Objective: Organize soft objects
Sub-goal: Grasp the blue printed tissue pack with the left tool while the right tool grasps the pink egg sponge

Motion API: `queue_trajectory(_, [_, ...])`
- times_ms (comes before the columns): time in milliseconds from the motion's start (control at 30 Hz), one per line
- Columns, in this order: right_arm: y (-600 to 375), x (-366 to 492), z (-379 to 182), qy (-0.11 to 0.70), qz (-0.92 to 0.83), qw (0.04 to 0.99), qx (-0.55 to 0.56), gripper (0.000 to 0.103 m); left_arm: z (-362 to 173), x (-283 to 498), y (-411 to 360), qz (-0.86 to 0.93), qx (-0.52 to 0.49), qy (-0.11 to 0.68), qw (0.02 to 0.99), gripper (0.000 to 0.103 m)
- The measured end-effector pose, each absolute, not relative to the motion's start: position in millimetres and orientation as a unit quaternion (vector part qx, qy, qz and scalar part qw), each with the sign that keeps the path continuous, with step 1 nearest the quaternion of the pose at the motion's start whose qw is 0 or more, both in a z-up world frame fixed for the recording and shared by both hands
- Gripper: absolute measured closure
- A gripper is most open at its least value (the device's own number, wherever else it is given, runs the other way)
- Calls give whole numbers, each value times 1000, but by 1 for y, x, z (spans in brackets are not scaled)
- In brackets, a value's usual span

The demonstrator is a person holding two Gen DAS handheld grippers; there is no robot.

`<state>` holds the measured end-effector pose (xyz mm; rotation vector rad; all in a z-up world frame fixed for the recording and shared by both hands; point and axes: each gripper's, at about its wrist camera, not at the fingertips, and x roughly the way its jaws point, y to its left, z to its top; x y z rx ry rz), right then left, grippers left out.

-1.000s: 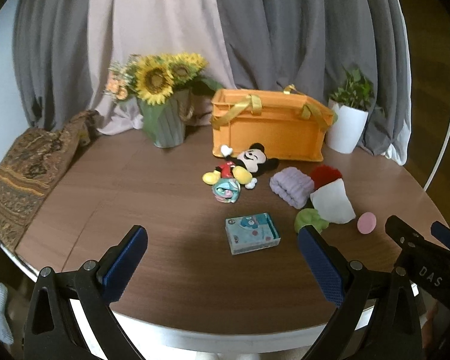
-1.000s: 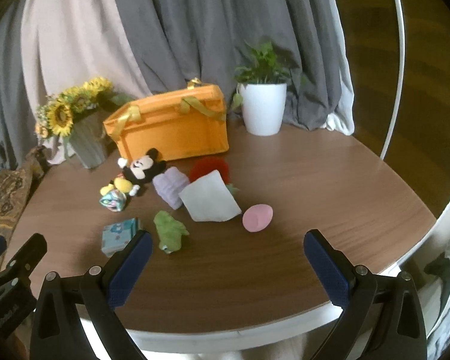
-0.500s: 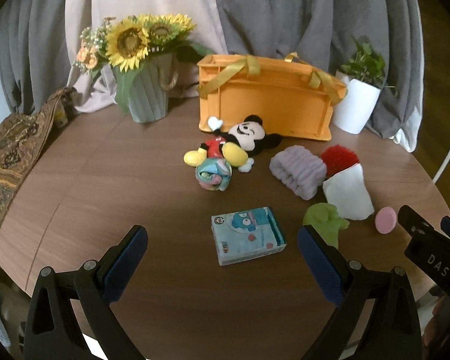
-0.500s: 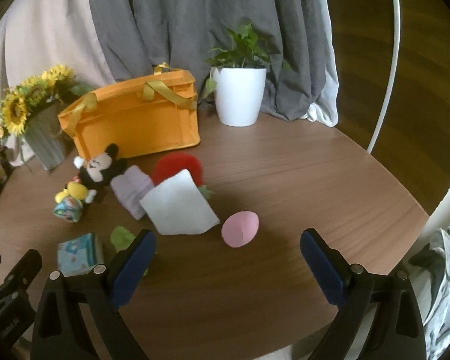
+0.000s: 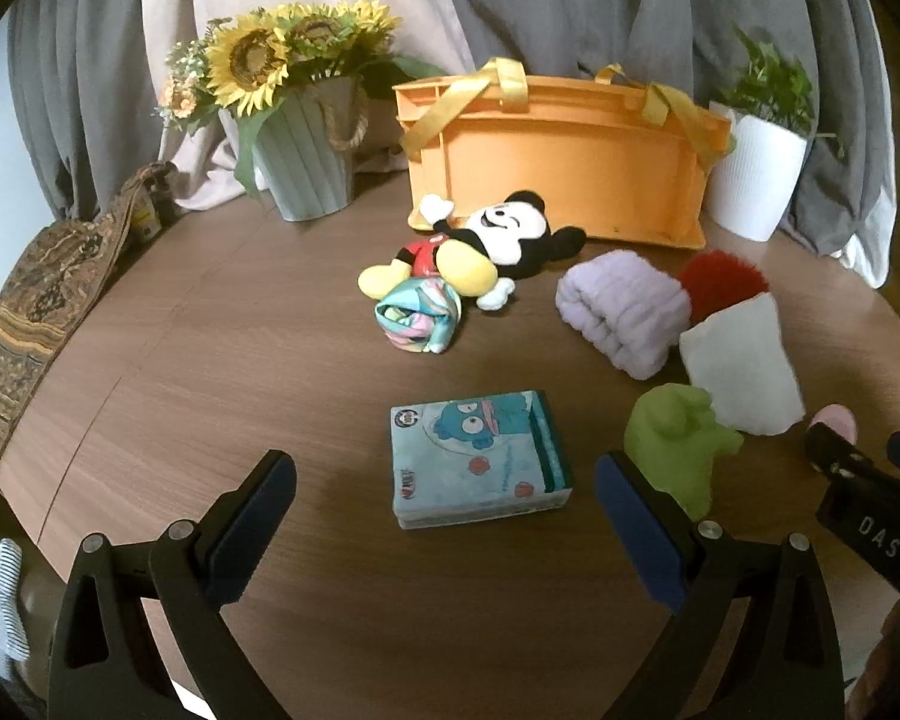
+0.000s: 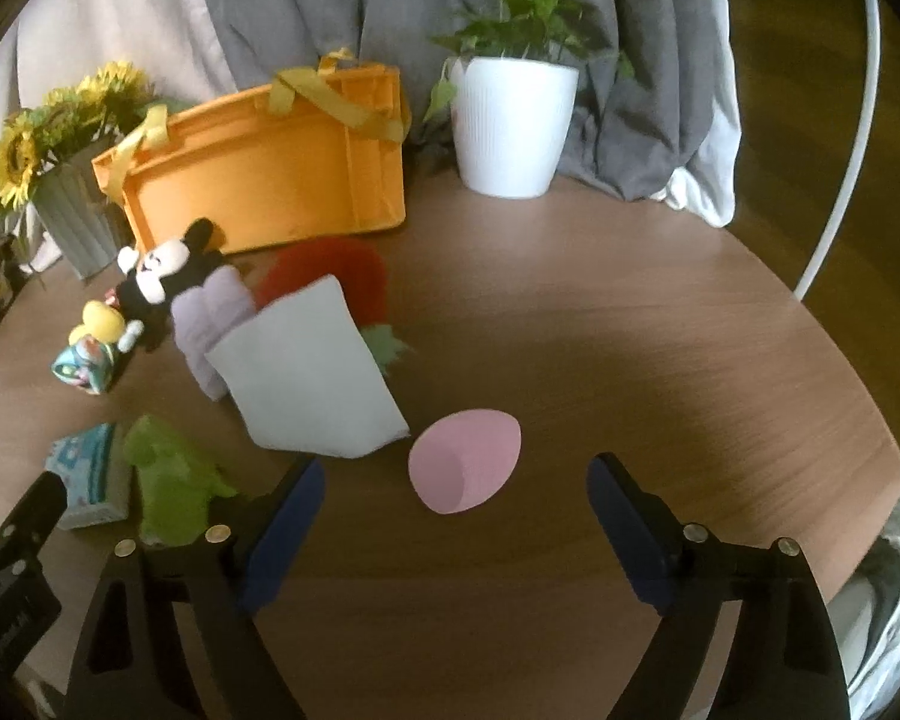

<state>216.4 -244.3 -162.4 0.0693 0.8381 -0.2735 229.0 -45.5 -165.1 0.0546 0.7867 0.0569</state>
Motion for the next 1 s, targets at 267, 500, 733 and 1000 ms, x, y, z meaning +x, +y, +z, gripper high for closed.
queue_trajectory(267, [-251,228,-178,417,-133,899,31,21,-187,247,-53,30,31,409,912,9])
queue_trajectory(500, [-254,237,-183,424,-135,895,35,32,-196,257,-53,14,22,430,902,29])
queue_trajectory(733, [-254,239,-183,429,-122,894,36,56,-193,257,-51,9,15,435,900,29])
queue_trajectory(1000, [-252,233,-166,413,-122,902,37,57,-176,252,-51,-5,21,422,906,29])
